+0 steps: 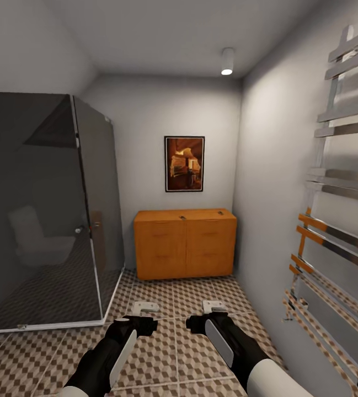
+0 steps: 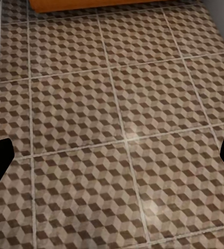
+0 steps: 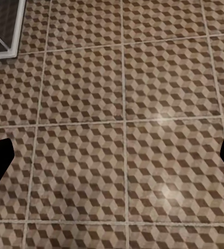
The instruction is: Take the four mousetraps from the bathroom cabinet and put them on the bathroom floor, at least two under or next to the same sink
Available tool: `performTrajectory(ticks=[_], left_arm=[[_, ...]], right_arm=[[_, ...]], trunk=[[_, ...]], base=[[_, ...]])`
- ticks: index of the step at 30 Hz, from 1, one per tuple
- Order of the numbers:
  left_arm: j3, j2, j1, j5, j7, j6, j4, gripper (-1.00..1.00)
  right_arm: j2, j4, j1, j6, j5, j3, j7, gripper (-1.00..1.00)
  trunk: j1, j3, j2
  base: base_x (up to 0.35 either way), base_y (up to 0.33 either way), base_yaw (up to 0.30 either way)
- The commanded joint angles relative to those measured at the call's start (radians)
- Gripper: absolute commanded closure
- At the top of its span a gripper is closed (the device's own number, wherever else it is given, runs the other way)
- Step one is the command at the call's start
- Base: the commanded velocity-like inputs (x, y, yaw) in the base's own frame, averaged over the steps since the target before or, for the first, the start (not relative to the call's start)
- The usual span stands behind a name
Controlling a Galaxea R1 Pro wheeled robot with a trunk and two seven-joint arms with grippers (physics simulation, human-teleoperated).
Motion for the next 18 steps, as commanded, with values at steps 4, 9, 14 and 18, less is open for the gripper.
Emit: performTrajectory(ticks=[4, 9, 14, 18], left_arm=[[-0.002, 0.0, 0.0, 0.011, 0.008, 0.004, -0.001, -1.0], [-0.001, 0.0, 0.0, 0.011, 0.007, 0.003, 0.0, -1.0], [-0.002, 0.0, 0.0, 0.01, 0.008, 0.003, 0.0, -1.0], [-0.002, 0.0, 0.0, 0.01, 0.008, 0.003, 0.0, -1.0]], right_arm=[[-0.001, -0.001, 0.0, 0.002, -0.01, 0.005, -0.01, -1.0], [0.0, -0.001, -0.001, 0.002, -0.01, 0.005, -0.01, -1.0], [0.0, -0.001, -0.001, 0.002, -0.01, 0.005, -0.01, -1.0], [0.0, -0.001, -0.001, 0.002, -0.01, 0.004, -0.01, -1.0]], trunk=[[0.001, -0.007, -0.001], [0.001, -0.015, -0.001], [0.001, -0.023, -0.001], [0.001, -0.029, -0.001]], base=[[0.239, 0.0, 0.069], [0.287, 0.0, 0.069], [0.311, -0.001, 0.069], [0.317, -0.047, 0.069]])
